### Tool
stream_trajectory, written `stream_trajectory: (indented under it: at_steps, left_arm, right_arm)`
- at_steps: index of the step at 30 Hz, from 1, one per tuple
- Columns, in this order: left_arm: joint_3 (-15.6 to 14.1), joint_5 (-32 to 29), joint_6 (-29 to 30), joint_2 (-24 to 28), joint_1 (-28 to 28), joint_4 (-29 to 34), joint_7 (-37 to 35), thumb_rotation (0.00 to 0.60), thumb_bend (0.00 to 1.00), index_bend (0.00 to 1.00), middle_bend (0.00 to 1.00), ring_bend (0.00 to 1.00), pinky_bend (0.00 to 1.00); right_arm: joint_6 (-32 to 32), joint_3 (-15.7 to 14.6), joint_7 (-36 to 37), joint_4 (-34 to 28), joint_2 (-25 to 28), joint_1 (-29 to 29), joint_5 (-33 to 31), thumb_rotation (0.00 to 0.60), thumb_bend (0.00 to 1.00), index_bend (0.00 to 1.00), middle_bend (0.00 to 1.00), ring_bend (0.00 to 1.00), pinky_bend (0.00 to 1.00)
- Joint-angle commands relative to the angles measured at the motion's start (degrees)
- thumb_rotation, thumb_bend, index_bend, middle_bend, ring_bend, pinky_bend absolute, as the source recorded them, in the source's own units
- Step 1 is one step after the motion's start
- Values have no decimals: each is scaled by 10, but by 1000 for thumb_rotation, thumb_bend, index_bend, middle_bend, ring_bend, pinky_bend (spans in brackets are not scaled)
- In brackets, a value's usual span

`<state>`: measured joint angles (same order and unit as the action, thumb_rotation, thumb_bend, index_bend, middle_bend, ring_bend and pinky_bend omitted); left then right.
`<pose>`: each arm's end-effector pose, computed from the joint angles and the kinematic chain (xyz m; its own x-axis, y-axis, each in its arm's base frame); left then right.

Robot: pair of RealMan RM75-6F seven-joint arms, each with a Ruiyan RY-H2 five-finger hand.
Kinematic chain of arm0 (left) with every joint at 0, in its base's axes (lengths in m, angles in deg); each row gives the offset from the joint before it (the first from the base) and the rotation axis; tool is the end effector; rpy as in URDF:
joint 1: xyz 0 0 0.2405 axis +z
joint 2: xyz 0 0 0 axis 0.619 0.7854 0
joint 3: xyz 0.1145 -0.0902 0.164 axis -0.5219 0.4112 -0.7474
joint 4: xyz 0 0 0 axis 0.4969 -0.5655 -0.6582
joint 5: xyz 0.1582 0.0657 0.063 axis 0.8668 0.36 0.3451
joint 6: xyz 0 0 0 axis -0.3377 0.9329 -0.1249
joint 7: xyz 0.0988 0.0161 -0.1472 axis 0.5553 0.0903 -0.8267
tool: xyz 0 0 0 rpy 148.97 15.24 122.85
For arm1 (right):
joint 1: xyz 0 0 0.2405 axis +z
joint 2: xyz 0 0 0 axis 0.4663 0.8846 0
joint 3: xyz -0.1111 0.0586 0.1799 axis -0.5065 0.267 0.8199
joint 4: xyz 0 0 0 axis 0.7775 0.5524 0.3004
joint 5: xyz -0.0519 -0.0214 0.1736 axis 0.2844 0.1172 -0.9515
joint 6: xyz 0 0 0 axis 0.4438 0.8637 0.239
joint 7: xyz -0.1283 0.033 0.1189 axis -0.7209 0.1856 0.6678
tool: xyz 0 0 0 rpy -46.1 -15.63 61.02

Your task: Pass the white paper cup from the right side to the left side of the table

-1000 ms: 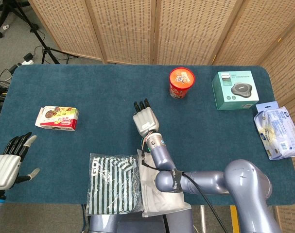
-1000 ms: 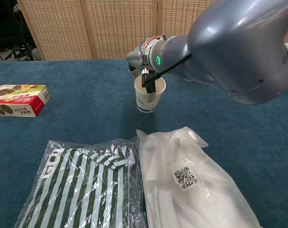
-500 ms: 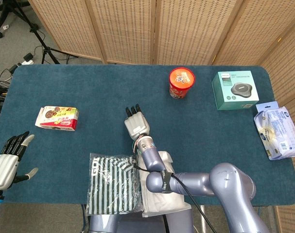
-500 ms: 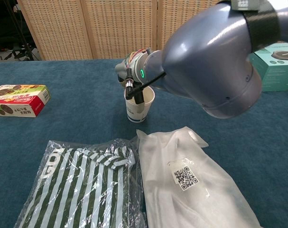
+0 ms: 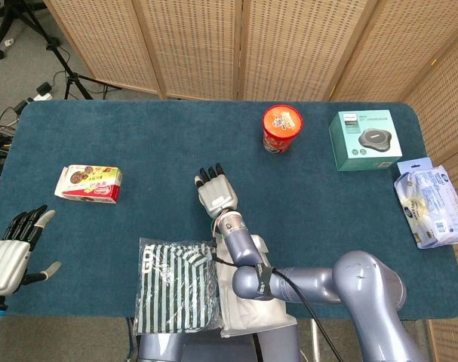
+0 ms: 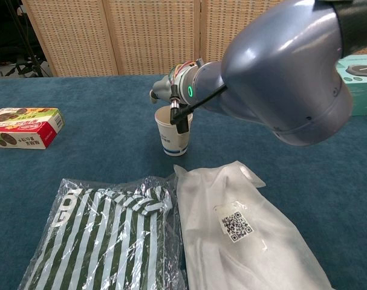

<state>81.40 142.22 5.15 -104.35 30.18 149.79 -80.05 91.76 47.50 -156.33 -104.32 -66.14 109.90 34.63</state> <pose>-0.2508 0.2108 0.1484 0.3260 0.1078 0.9392 0.9421 -0.1195 -0.3133 0.0340 -0.3805 -0.0635 0.8079 -0.2197 0.5469 -0.5823 -0.4410 0.6830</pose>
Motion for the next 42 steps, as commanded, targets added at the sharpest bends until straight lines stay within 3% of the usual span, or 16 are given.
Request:
stream_trajectory:
  at_steps: [1,6,12,16,20,25,30,37,42]
  left_arm:
    - [1,-2,2,0,1,-1,-1,600,199,0,0,0,0]
    - [3,-5,1,-1,1,-4,-1,600,200,0,0,0,0]
    - [3,-9,0,-1,1,1,4,600,200,0,0,0,0]
    - [4,-13,-2,0,2,4,10,600,200,0,0,0,0]
    - [4,-13,0,-3,4,11,21,600,199,0,0,0,0]
    - [5,-12,5,-14,5,17,37,600,200,0,0,0,0]
    - [12,-23,-5,-21,-2,30,66,600,201,0,0,0,0]
    - [25,-32,-30,-29,-24,57,125,600,201,0,0,0,0]
    - [45,-53,-78,-29,-60,92,162,600,204,0,0,0,0]
  right_arm:
    - [10,-4,-2,-6,5,-1,4,600,0,1,0,0,0]
    - [46,-13,-11,-63,45,-13,-1,600,0,0,0,0,0]
    - [137,-35,32,-244,180,-84,51,600,1,0,0,0,0]
    - [192,-72,109,-350,267,-162,145,600,9,0,0,0,0]
    - [242,-145,237,-406,338,-276,318,600,40,0,0,0,0]
    - [297,-236,384,-366,369,-402,523,600,53,0,0,0,0]
    - [355,-285,468,-281,353,-497,643,600,53,0,0,0,0]
    - [403,-290,569,-157,306,-593,675,600,53,0,0,0,0]
    - [406,-284,615,-105,289,-629,675,600,53,0,0,0,0]
